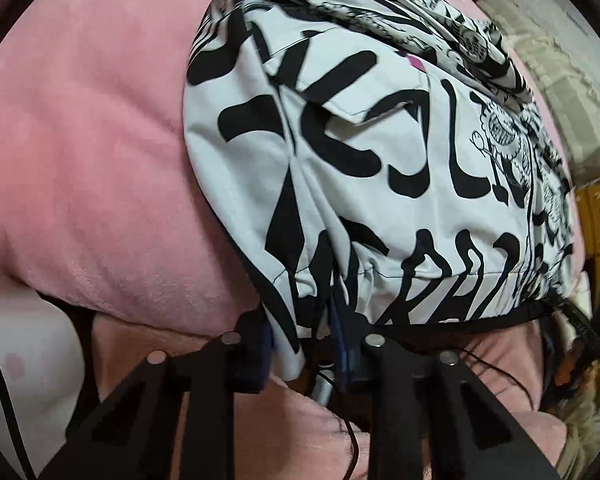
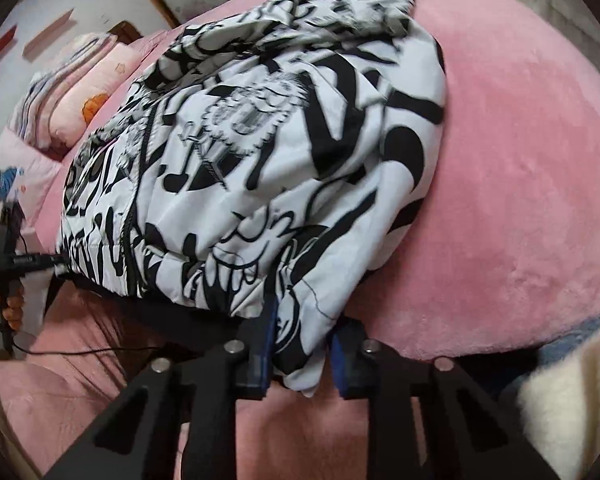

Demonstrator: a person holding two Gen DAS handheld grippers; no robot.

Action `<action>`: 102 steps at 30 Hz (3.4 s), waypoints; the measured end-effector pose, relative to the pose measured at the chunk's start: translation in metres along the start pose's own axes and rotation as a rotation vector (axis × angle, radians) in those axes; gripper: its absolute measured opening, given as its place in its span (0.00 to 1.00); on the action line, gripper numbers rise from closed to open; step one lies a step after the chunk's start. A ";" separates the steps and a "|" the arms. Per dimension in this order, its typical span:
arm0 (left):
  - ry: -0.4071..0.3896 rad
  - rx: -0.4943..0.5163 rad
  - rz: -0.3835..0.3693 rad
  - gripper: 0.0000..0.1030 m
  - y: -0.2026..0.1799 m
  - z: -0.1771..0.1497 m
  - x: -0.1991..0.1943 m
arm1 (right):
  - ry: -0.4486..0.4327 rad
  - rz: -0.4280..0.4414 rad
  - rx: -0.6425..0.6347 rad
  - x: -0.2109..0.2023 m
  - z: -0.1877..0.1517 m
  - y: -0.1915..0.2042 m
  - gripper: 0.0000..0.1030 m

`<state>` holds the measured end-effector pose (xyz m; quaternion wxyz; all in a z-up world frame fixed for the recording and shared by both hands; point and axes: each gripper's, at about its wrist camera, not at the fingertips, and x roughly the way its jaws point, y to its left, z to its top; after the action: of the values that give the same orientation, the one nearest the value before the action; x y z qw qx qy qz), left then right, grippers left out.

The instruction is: Fold large clothes

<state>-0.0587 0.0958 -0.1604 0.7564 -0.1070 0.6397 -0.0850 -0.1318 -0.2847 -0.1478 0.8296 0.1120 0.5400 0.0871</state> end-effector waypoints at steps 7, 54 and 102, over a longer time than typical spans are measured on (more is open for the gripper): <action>-0.041 -0.093 -0.121 0.14 0.001 0.009 -0.037 | -0.057 0.026 -0.012 -0.033 0.011 0.005 0.14; -0.357 -0.179 -0.232 0.69 -0.020 0.400 -0.019 | -0.257 0.199 0.373 0.058 0.373 -0.076 0.64; -0.394 0.053 0.166 0.30 -0.037 0.410 0.011 | -0.249 -0.284 0.202 0.089 0.378 -0.064 0.05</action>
<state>0.3479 0.0789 -0.0957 0.8738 -0.0488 0.4835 -0.0167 0.2517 -0.3568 -0.0956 0.8785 0.1272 0.4497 -0.0996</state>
